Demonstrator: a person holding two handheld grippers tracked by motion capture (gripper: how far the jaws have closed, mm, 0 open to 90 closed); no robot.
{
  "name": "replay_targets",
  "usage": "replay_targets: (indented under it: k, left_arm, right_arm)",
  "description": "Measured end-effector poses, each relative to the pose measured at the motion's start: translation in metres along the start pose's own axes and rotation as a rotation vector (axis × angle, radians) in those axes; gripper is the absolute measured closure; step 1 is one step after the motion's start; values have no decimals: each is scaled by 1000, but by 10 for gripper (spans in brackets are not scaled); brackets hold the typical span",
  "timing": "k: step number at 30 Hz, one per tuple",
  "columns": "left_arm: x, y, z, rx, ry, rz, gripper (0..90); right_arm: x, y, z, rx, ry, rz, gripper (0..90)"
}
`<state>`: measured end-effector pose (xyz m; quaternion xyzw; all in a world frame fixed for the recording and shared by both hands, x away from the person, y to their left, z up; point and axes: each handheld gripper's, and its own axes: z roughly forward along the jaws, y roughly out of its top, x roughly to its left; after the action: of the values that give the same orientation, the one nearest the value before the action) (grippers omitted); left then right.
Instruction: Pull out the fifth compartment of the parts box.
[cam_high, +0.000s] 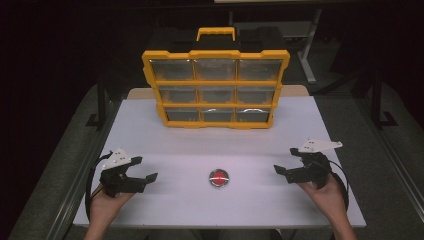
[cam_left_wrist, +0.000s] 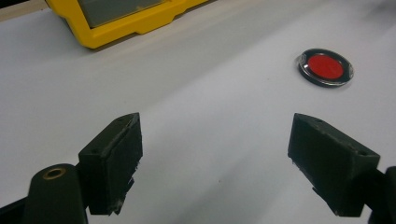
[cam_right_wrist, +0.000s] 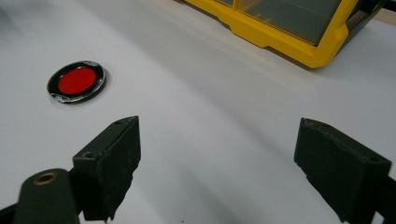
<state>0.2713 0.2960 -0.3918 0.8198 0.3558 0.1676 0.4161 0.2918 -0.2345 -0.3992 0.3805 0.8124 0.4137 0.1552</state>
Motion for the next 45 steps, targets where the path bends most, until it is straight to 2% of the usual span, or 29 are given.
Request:
replay_targets:
  k: [2, 4, 6, 8, 11, 13, 16, 37, 38, 45]
  left_arm:
    - [1, 0, 0, 4, -1, 16, 178]
    - [1, -1, 1, 4, 3, -4, 178]
    - [3, -2, 0, 8, 1, 8, 178]
    - [2, -3, 0, 6, -4, -10, 178]
    - [2, -3, 0, 8, -4, -12, 178]
    - [3, -3, 0, 4, -4, 2, 178]
    - [2, -3, 0, 2, -5, -12, 178]
    - [0, -3, 4, 20, -16, -7, 178]
    - [0, -3, 5, 21, -20, 4, 178]
    - [-1, -2, 7, 22, -26, -3, 178]
  right_arm:
    - [0, 0, 1, 3, 4, 1, 137]
    - [0, 0, 2, 3, 3, -1, 137]
    - [1, 0, 2, 5, 1, 0, 137]
    - [2, 0, 2, 5, 1, -4, 137]
    - [2, 0, 3, 5, 4, -2, 138]
    - [2, 1, 4, 4, 6, -1, 137]
    - [2, 1, 4, 4, 7, -5, 137]
    - [2, 0, 5, 12, 16, -1, 137]
    - [2, 0, 5, 11, 16, 0, 137]
    - [0, 0, 3, 9, 17, 3, 137]
